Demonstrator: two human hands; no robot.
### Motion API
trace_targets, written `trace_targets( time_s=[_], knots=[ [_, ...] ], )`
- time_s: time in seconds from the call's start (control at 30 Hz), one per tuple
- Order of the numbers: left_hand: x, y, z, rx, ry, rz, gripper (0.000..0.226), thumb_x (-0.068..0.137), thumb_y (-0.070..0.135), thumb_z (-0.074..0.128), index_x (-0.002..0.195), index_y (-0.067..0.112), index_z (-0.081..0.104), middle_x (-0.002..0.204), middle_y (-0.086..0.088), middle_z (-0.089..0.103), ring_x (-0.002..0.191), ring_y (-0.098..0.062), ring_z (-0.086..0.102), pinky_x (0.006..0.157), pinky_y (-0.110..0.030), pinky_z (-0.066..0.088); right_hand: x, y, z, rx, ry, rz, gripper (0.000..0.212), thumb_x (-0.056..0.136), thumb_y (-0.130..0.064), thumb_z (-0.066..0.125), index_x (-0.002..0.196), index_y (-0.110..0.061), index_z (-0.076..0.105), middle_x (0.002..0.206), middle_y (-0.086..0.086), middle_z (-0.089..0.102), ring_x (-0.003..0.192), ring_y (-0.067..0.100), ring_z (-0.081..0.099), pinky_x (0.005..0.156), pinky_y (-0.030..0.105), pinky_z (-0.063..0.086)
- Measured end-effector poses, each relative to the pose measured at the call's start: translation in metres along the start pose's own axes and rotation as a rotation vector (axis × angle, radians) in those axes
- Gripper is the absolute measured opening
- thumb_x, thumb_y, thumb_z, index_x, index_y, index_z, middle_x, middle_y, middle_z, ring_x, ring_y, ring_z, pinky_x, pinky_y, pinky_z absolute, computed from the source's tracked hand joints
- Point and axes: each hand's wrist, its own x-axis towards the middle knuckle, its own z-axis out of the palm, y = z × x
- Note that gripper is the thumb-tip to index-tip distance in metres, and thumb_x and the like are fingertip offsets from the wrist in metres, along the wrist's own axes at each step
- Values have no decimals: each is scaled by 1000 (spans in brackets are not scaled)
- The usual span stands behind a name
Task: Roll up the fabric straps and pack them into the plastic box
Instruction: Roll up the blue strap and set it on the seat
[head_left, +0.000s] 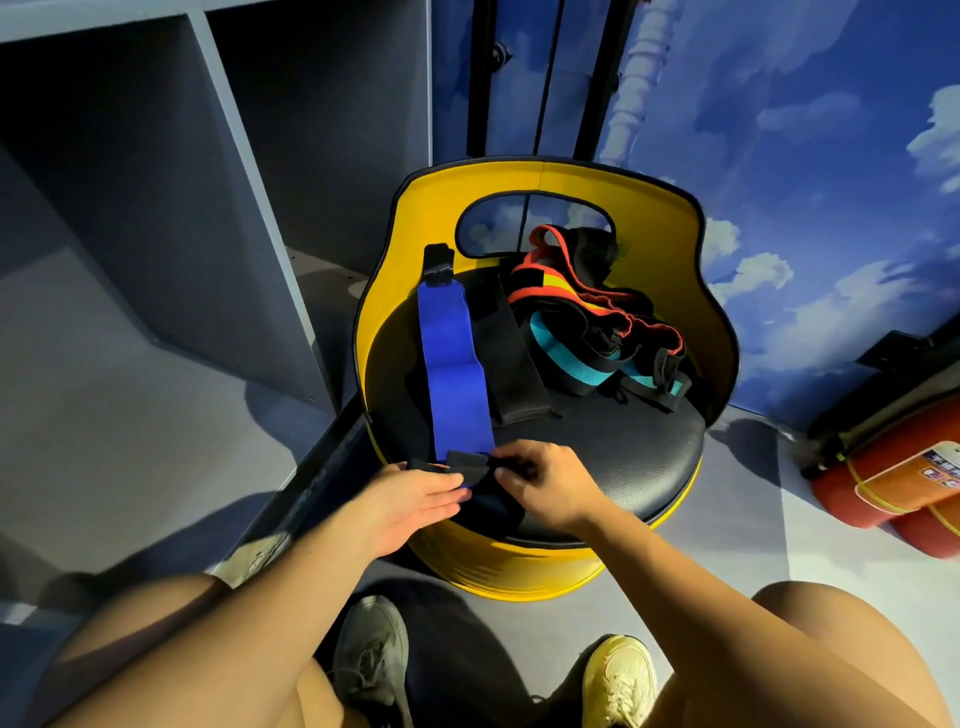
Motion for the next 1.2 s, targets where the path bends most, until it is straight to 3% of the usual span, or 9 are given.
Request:
trace_targets(
  time_s=[0.23,0.3,0.4,0.47,0.57,0.7,0.9,1.03,1.2],
  knots=[
    [-1,2,2,78,29,-46,46,93,6,68,135,3,51,112,-20,73,98,-28,74,89,-40,59,-1,6,2,-168,-26,-57,30,92,-23,69,121,-22,68,119,-4,69,107,15,62,93,30,52],
    [-2,4,2,417,160,31,45,90,20,74,128,13,51,109,-10,71,92,-24,75,81,-40,61,1,6,3,-165,-38,-65,28,93,-23,67,121,-22,68,120,-3,69,109,15,61,95,30,51],
    [-1,7,0,941,326,296,40,86,33,76,118,30,52,110,10,59,102,-15,62,75,-29,52,3,8,6,-150,-78,-43,30,95,-22,65,125,-23,67,127,-2,67,115,17,60,100,32,50],
    [2,7,0,962,275,405,32,90,26,73,119,32,61,116,12,61,109,-12,59,82,-27,51,6,9,7,-146,-85,-36,32,96,-22,64,127,-22,67,130,-1,66,117,17,59,100,29,47],
    [6,5,1,1034,203,385,26,94,20,69,119,27,70,120,10,67,114,-10,60,92,-28,50,11,9,9,-141,-80,-39,31,97,-22,62,128,-20,68,127,1,66,114,18,59,98,28,47],
    [15,1,-1,1035,227,362,26,93,18,70,118,24,72,120,8,68,114,-10,60,90,-26,48,16,15,17,-158,-70,-46,27,101,-23,56,122,-19,71,118,2,66,106,15,59,87,21,44],
    [22,-8,-2,1077,300,412,20,91,20,72,111,25,73,112,7,64,105,-13,62,85,-25,49,19,19,26,-165,34,-72,17,96,-21,63,107,-17,76,112,0,64,102,14,59,89,23,48],
    [20,-11,-1,1177,291,510,13,91,22,71,90,32,63,99,11,60,93,-12,60,76,-31,55,17,18,33,-327,69,-205,19,100,-23,55,105,-16,72,105,2,64,92,19,57,76,25,44],
    [18,-13,-3,1304,286,580,4,95,27,66,92,30,65,107,10,59,96,-14,58,79,-32,56,8,20,32,-462,27,-360,20,101,-26,49,107,-20,67,100,1,63,81,19,53,66,26,35]
  ],
)
